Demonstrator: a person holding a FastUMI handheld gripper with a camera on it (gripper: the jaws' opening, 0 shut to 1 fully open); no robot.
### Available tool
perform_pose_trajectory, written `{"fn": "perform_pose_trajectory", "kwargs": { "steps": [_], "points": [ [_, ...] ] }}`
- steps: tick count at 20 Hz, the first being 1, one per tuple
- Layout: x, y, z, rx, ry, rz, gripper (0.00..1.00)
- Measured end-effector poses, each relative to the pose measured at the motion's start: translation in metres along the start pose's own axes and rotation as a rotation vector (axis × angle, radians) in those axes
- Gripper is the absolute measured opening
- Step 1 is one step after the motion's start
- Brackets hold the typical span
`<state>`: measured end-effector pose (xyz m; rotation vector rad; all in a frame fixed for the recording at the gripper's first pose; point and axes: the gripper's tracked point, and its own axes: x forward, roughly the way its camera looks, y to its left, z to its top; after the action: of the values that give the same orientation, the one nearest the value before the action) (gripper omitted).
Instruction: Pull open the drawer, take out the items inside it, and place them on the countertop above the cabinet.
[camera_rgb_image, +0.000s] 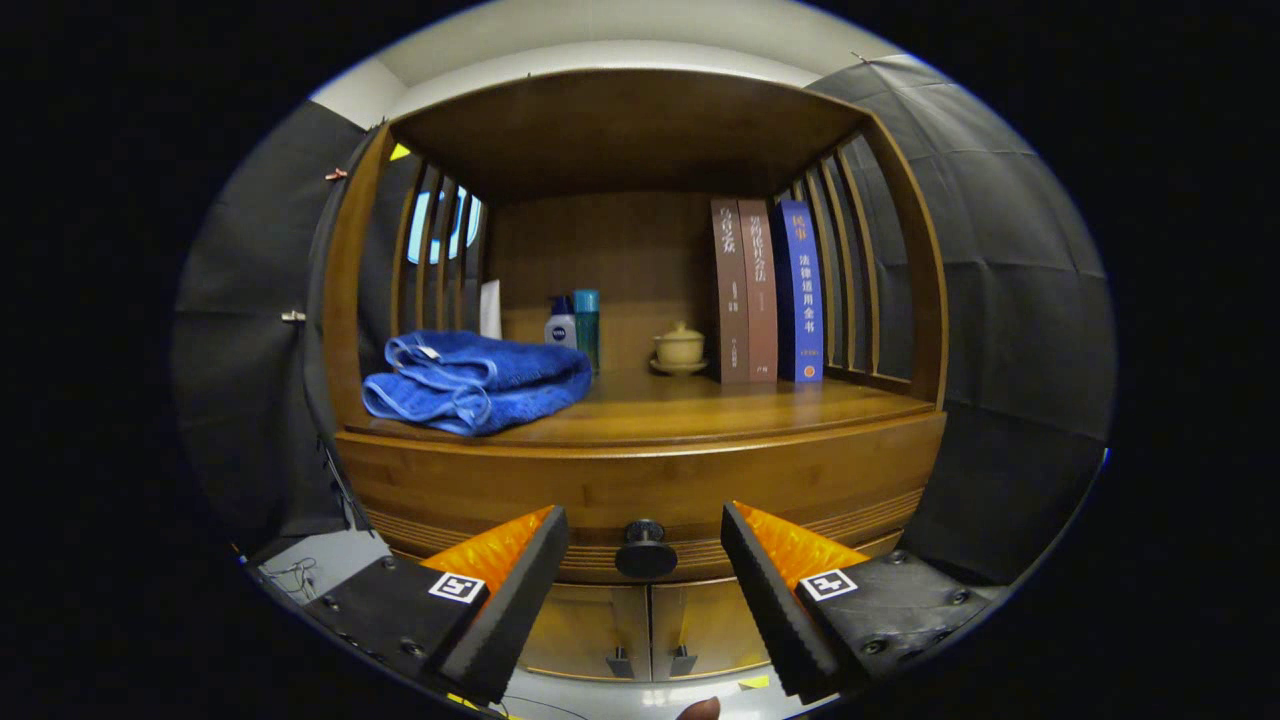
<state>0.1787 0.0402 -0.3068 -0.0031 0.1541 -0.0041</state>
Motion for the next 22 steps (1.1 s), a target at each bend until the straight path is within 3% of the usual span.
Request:
{"fn": "perform_pose_trajectory", "kwargs": {
  "steps": [6, 12, 22],
  "points": [
    [0.020, 0.001, -0.020, -0.008, 0.064, -0.016, 0.45],
    [0.029, 0.002, -0.027, -0.053, 0.079, -0.029, 0.49],
    [0.038, 0.001, -0.046, 0.004, 0.110, -0.027, 0.53]
  ]
}}
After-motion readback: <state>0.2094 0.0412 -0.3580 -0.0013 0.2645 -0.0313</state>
